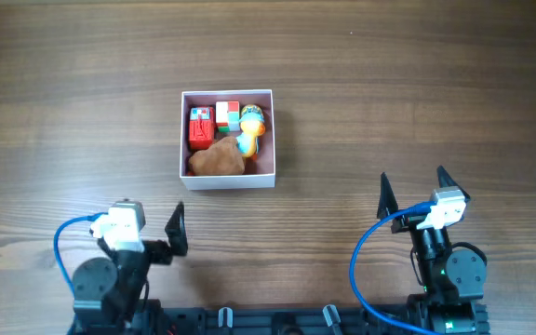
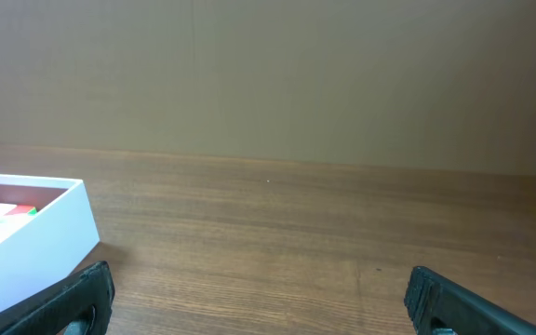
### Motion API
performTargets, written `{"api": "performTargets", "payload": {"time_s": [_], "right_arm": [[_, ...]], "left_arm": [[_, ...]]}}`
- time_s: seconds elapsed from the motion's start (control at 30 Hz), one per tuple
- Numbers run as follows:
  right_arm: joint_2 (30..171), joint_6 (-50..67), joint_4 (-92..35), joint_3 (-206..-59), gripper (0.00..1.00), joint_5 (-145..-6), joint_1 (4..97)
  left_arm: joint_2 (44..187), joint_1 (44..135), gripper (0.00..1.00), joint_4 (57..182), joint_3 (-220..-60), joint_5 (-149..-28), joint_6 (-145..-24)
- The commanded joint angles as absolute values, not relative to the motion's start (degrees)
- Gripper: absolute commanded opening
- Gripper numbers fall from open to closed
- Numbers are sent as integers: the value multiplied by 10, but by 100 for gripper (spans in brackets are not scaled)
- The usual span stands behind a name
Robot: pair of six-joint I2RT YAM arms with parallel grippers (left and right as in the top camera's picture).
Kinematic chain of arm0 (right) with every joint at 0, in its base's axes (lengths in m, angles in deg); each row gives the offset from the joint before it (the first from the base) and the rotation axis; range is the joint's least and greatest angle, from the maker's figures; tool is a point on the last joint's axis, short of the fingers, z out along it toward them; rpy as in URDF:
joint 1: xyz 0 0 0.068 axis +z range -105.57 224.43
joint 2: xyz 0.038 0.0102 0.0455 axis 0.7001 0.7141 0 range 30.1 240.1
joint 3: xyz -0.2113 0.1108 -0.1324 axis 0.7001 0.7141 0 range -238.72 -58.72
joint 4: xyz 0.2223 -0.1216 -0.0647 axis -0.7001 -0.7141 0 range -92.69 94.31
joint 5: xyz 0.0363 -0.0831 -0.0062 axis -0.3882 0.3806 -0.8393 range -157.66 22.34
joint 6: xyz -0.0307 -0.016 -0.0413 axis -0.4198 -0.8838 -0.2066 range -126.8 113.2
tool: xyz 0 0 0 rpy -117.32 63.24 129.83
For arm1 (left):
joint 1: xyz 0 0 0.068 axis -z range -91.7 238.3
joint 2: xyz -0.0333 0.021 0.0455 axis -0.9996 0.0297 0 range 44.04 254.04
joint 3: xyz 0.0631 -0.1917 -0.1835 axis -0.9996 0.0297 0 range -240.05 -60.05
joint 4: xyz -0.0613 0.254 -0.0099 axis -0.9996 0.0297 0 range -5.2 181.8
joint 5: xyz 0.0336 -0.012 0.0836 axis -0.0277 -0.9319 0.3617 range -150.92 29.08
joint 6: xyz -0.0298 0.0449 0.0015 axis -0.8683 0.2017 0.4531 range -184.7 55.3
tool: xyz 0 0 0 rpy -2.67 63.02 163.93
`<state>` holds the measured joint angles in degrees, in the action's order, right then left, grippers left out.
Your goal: Pack container
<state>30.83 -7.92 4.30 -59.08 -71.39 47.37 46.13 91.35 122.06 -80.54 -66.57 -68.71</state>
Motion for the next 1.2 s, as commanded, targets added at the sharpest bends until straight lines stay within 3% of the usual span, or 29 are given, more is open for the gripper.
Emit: {"api": "performTargets", "payload": {"time_s": [0.0, 0.1, 0.27, 0.37, 1.17], "right_arm": [[304, -67, 45, -590, 100, -722, 475], [304, -66, 45, -590, 100, -722, 475], [304, -67, 45, -590, 100, -722, 475], [304, -66, 45, -590, 100, -722, 475], [304, -67, 45, -590, 100, -722, 475]], "left_arm": [[444, 898, 100, 1080, -731, -664, -695], [442, 894, 100, 938, -676, -655, -694], [442, 894, 100, 827, -605, -627, -695], [442, 894, 100, 893, -604, -623, -695], [442, 894, 100, 891, -604, -624, -695]]}}
